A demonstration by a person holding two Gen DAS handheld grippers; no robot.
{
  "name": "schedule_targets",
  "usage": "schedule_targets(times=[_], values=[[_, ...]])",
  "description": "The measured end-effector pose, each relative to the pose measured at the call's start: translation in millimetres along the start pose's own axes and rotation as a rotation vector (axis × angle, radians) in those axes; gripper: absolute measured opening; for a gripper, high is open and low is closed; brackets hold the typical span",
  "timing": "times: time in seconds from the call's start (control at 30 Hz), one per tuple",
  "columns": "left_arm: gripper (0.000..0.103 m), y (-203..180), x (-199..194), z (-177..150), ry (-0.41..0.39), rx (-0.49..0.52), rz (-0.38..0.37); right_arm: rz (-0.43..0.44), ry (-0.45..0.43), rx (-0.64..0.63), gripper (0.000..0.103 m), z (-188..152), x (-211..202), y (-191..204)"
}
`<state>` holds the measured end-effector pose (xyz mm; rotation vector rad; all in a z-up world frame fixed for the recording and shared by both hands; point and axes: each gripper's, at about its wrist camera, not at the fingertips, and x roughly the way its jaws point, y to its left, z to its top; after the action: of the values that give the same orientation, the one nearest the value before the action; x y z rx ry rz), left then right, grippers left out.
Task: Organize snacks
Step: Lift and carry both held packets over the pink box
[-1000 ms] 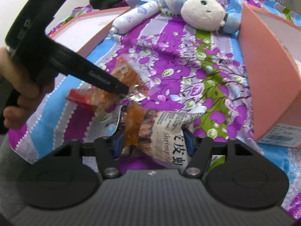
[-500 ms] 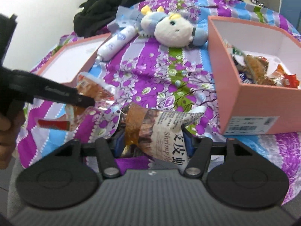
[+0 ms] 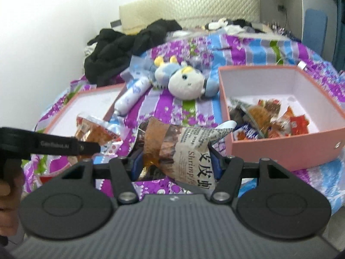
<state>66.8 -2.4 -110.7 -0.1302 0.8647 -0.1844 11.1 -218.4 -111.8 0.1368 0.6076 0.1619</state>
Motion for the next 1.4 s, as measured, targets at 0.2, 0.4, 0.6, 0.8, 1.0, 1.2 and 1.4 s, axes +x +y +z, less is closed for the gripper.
schedule_targets(times=[0.2, 0.4, 0.6, 0.8, 1.0, 1.2, 1.4], values=[[0.029, -9, -34, -6, -0.049, -0.011, -0.022, -0.009, -0.063, 0.018, 0.062, 4, -38, -3], [0.029, -26, -54, -8, -0.076, -0.021, -0.076, -0.037, -0.108, 0.014, 0.062, 7, -67, -11], [0.029, -68, -47, -3, -0.061, 0.042, -0.16, -0.1, -0.13, 0.052, 0.062, 6, -85, -32], [0.029, -104, -25, 6, -0.011, 0.093, -0.221, -0.162, -0.128, 0.114, 0.062, 6, -86, -62], [0.029, -127, 6, 38, -0.012, 0.118, -0.234, -0.179, -0.125, 0.144, 0.062, 20, -63, -86], [0.029, -144, 39, 84, -0.022, 0.122, -0.246, -0.205, -0.129, 0.123, 0.062, 42, -37, -112], [0.029, -167, 86, 130, -0.023, 0.134, -0.27, -0.238, -0.121, 0.118, 0.062, 61, -5, -143]])
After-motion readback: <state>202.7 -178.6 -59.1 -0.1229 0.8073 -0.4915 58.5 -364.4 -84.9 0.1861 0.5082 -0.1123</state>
